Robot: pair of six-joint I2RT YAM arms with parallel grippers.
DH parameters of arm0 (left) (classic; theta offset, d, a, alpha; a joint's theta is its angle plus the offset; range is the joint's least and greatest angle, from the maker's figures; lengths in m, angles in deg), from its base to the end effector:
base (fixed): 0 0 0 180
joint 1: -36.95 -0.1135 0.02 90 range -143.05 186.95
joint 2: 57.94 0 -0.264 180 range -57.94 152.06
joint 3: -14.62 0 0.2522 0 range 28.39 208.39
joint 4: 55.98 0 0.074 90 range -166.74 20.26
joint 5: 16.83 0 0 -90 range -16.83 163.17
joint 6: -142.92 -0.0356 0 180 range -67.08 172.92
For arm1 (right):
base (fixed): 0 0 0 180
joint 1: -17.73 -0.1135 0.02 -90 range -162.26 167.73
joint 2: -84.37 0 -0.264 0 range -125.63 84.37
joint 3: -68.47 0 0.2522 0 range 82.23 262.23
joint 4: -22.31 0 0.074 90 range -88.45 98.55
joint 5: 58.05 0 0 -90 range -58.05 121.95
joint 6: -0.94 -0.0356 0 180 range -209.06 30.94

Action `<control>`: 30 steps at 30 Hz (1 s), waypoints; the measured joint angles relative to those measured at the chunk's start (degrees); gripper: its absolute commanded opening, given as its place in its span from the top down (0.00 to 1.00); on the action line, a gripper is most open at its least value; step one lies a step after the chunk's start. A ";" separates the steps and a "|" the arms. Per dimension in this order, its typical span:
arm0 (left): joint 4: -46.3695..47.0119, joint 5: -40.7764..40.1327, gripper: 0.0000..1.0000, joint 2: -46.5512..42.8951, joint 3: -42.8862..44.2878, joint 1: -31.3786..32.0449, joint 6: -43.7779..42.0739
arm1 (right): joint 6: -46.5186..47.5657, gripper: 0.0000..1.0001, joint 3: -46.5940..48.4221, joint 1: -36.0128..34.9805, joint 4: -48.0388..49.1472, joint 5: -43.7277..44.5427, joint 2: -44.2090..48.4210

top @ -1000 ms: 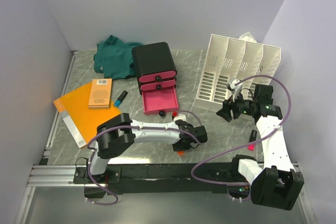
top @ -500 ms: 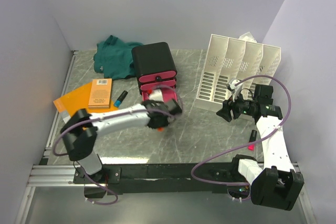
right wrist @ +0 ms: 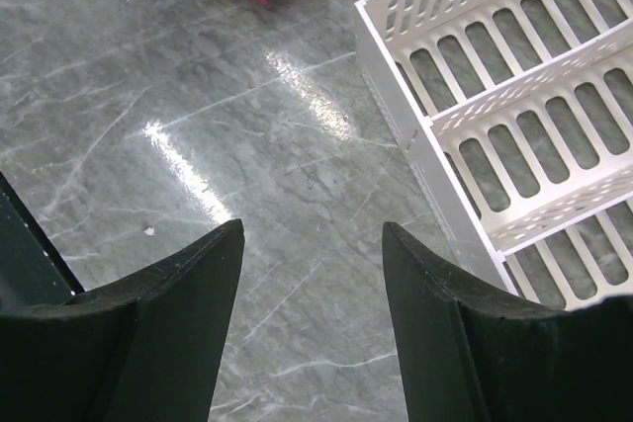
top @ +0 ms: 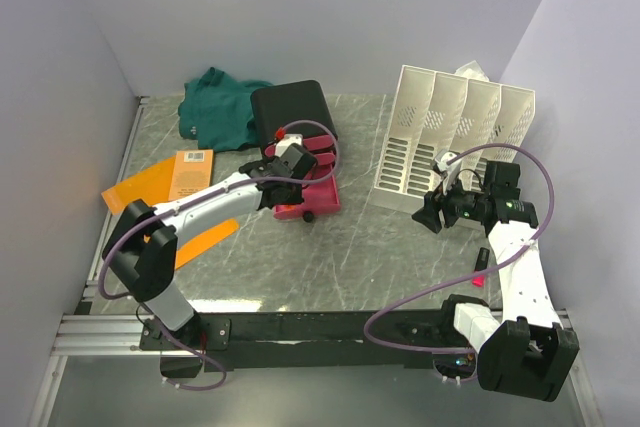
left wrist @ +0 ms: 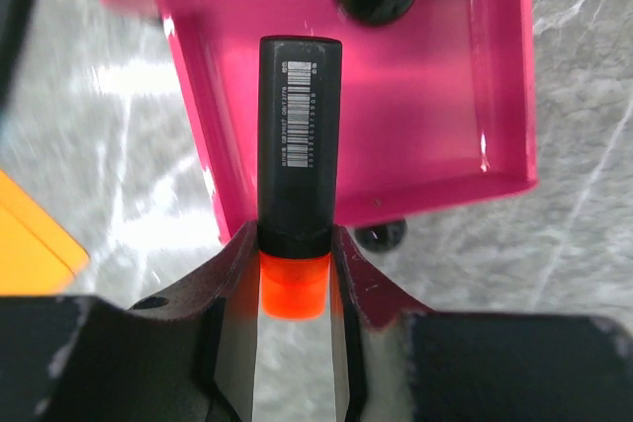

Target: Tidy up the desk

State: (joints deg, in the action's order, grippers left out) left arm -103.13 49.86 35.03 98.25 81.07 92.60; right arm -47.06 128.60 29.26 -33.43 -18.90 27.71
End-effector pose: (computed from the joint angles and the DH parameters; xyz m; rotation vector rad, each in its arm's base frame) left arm 0.2549 -0.2276 0.2473 -0.0569 2.4458 -0.1161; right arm 0.1875 -0.0101 0.2730 -0.8890 1.9542 0.5734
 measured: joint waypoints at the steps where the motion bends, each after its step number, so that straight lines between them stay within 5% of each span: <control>1: 0.83 0.20 0.77 0.31 0.00 -0.39 -2.23 | 0.07 0.34 0.00 0.00 -0.04 -0.02 0.00; 5: 4.66 0.50 0.63 1.70 0.00 -1.62 -10.40 | 0.48 0.34 0.00 0.00 -0.22 -0.09 -0.02; 9: 7.76 0.31 0.33 3.82 0.00 -2.16 -16.11 | 0.79 0.34 0.00 0.00 -0.55 -0.11 -0.02; 12: 9.66 0.02 0.23 5.31 -0.02 -2.14 -18.43 | 0.98 0.34 0.00 0.00 -0.79 -0.24 -0.07; 17: 11.15 -0.57 0.19 5.40 -0.15 -2.16 -19.76 | 1.27 0.34 0.00 0.00 -1.05 -0.26 -0.07; 21: 11.52 0.55 0.06 1.99 -1.38 -2.14 -20.02 | 1.29 0.34 0.00 0.26 -1.03 0.35 0.09; 30: 12.68 4.48 0.01 -26.38 -12.20 -2.27 -18.99 | -0.28 0.29 1.03 2.45 -4.00 15.13 4.76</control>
State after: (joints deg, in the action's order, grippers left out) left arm -90.45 54.34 8.65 86.05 78.80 73.61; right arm -47.34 129.63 31.71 -37.43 -3.78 32.47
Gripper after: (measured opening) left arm 0.994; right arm 0.679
